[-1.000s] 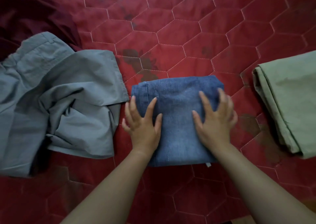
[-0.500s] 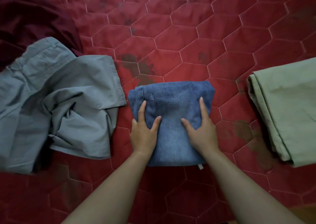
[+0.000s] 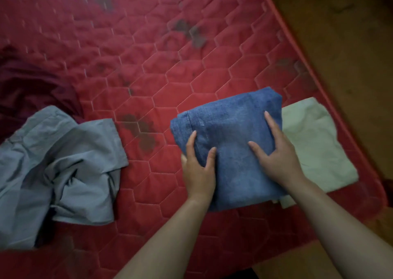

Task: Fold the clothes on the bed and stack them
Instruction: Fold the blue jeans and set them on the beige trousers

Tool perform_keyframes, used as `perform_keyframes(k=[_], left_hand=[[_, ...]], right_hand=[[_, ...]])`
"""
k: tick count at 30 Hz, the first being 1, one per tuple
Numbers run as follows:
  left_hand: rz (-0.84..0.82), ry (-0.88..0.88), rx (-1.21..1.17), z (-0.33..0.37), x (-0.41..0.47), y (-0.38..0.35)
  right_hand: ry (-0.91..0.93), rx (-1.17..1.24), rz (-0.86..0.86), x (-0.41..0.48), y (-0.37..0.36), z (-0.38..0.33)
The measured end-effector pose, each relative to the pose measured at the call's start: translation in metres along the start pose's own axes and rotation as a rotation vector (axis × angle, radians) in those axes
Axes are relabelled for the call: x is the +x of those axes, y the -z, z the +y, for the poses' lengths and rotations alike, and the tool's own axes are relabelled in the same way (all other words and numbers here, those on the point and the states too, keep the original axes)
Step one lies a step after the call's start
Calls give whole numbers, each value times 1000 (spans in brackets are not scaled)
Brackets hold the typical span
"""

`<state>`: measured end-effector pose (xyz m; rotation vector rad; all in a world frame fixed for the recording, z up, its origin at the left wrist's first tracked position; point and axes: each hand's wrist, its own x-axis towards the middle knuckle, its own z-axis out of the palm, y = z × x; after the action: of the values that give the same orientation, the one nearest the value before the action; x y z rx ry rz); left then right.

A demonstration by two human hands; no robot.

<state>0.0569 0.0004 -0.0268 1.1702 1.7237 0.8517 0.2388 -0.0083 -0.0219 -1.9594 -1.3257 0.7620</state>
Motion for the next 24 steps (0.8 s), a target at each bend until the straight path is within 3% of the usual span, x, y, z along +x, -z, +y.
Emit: perform_keyframes(k=[5, 9, 11, 14, 16, 19, 24], left_hand=[[-143, 12, -40, 46, -28, -71], [-213, 17, -26, 41, -44, -120], [-259, 61, 74, 27, -48, -136], [-310, 116, 420, 5, -44, -149], [-257, -69, 614, 5, -36, -152], [-300, -541, 772, 8, -21, -164], [-539, -548, 1059, -3, 6, -168]], right_hand=[[-34, -97, 23, 16, 89, 37], [-59, -160, -17, 33, 126, 88], [-121, -186, -94, 39, 128, 116], [-235, -307, -191, 37, 116, 146], [-143, -490, -48, 34, 105, 150], [-17, -536, 85, 30, 88, 141], [-71, -637, -206, 25, 64, 141]])
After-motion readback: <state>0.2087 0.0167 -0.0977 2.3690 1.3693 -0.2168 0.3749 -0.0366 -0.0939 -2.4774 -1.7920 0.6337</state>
